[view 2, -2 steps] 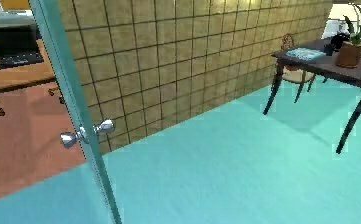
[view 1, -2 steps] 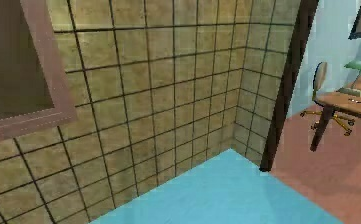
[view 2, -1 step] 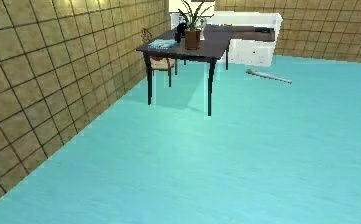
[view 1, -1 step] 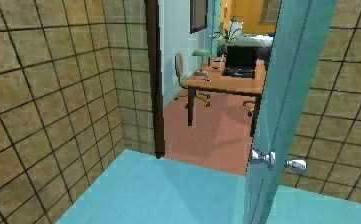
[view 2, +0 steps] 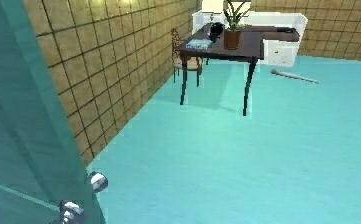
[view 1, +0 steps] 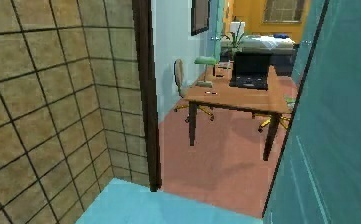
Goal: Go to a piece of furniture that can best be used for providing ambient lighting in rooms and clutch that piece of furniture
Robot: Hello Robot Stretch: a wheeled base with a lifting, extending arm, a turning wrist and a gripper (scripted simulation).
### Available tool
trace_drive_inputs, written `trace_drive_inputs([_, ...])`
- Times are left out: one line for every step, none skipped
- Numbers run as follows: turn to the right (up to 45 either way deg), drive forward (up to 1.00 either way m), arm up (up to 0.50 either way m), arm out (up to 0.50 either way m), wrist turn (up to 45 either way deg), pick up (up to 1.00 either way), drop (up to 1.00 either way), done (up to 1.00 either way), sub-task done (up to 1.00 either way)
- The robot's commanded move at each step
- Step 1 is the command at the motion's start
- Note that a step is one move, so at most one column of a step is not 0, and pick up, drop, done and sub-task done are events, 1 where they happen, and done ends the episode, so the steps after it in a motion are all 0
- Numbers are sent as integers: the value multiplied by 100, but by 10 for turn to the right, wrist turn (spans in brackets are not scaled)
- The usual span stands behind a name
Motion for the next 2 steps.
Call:
trace_drive_inputs([120,0,0,0,0,0,0,0,0])
trace_drive_inputs([0,100,0,0,0,0,0,0,0])
